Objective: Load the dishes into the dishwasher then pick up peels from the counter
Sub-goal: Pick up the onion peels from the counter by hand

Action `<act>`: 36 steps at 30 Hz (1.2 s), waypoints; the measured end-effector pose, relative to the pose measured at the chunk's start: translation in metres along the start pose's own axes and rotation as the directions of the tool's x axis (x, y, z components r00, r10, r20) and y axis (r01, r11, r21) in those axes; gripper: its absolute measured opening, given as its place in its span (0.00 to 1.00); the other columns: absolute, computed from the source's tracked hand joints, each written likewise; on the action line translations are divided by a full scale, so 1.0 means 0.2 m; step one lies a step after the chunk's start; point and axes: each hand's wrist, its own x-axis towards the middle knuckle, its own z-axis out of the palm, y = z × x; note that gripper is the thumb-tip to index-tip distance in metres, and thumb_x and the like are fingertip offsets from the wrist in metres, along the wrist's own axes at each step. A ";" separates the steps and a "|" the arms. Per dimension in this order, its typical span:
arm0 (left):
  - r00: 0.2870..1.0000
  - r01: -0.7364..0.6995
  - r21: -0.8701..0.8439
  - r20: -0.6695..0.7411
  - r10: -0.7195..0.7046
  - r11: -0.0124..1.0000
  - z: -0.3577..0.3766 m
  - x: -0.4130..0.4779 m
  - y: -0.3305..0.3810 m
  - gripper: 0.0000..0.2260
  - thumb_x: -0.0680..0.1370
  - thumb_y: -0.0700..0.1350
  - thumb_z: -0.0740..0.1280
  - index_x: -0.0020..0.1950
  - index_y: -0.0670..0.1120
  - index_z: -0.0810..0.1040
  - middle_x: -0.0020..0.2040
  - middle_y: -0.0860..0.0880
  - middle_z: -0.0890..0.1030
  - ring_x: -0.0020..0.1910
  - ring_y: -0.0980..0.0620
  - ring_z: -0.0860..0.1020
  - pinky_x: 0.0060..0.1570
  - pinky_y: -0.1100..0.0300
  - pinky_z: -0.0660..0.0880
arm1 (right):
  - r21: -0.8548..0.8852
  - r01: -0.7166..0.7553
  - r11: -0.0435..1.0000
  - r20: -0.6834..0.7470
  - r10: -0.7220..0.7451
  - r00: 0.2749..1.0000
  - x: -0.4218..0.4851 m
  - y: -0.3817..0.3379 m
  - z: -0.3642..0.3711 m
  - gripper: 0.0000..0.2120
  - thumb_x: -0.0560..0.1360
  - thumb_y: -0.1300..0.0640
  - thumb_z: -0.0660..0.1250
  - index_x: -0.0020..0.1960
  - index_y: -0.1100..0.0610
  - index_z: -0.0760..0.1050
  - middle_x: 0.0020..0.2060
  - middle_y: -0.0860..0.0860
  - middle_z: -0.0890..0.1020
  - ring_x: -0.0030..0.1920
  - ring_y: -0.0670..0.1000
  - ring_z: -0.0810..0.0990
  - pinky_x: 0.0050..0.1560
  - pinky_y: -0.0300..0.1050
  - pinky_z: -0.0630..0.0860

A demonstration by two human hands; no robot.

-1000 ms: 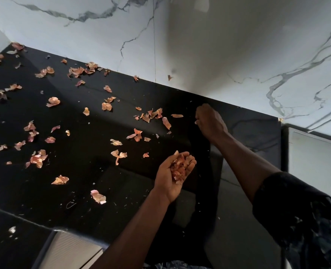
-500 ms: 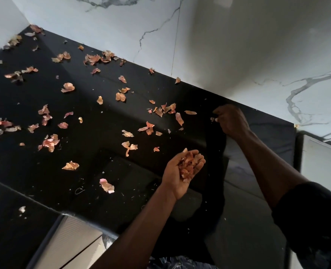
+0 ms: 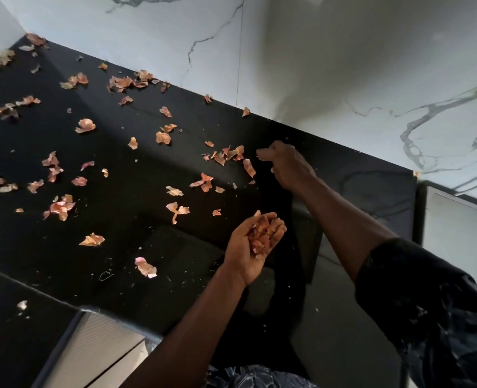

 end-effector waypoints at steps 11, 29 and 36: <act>1.000 0.010 -0.055 0.012 -0.009 0.998 -0.01 -0.01 0.01 0.14 0.82 0.46 0.64 0.58 0.37 0.81 0.55 0.38 0.84 0.54 0.44 0.84 0.51 0.56 0.82 | 0.198 -0.222 0.955 -0.179 0.258 0.949 -0.24 0.11 0.03 0.10 0.75 0.65 0.68 0.42 0.53 0.83 0.39 0.49 0.83 0.38 0.45 0.81 0.38 0.34 0.71; 0.998 -0.055 -0.212 -0.019 0.052 0.976 -0.11 -0.08 0.09 0.16 0.82 0.45 0.62 0.63 0.37 0.79 0.59 0.39 0.83 0.54 0.45 0.84 0.53 0.56 0.82 | 0.400 0.001 0.916 -0.109 0.047 0.993 -0.56 -0.41 -0.12 0.08 0.80 0.62 0.66 0.55 0.54 0.82 0.49 0.43 0.82 0.45 0.35 0.80 0.46 0.25 0.74; 0.996 -0.086 -0.265 -0.033 0.080 0.960 -0.17 -0.12 0.14 0.13 0.81 0.44 0.65 0.59 0.37 0.81 0.58 0.36 0.83 0.55 0.42 0.84 0.52 0.55 0.83 | 0.298 -0.187 0.936 -0.165 0.244 0.956 -0.11 -0.27 0.02 0.11 0.80 0.57 0.66 0.61 0.58 0.79 0.53 0.52 0.83 0.52 0.49 0.81 0.47 0.40 0.74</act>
